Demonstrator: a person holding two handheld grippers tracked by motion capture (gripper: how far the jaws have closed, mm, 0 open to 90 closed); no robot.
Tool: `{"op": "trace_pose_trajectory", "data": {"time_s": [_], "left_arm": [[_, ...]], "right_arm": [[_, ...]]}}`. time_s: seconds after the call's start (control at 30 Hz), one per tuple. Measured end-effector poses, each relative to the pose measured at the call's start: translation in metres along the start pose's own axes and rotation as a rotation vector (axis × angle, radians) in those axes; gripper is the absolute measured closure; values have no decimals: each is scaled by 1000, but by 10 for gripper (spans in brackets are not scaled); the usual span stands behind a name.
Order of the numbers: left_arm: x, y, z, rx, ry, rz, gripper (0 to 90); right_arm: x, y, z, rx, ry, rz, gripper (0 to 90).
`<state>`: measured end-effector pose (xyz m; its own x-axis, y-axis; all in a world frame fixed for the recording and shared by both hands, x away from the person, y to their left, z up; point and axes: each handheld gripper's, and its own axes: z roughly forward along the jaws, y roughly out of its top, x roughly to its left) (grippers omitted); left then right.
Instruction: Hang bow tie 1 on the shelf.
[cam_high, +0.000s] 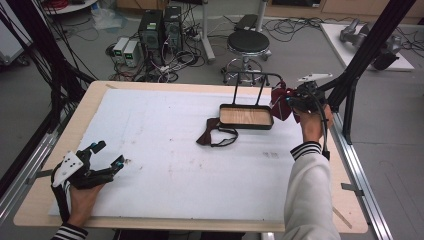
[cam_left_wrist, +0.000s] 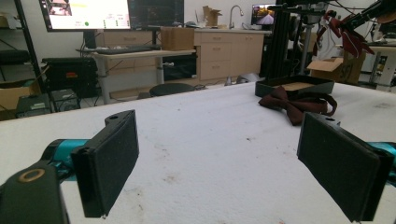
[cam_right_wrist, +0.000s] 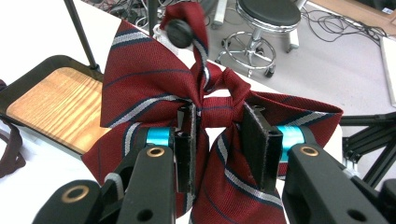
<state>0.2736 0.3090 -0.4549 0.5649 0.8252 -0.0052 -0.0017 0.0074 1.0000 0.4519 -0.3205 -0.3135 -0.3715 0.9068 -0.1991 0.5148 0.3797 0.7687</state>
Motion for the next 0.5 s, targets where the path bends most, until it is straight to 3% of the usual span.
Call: {"op": "trace_pose_trajectory", "data": {"time_s": [0.23, 0.5], "left_arm": [[0, 0, 0, -1, 1, -2, 132], [0, 0, 0, 0, 1, -3, 133]], "right_arm": [[7, 1, 11, 24, 16, -17, 674], [9, 0, 15, 32, 40, 2, 669]]}}
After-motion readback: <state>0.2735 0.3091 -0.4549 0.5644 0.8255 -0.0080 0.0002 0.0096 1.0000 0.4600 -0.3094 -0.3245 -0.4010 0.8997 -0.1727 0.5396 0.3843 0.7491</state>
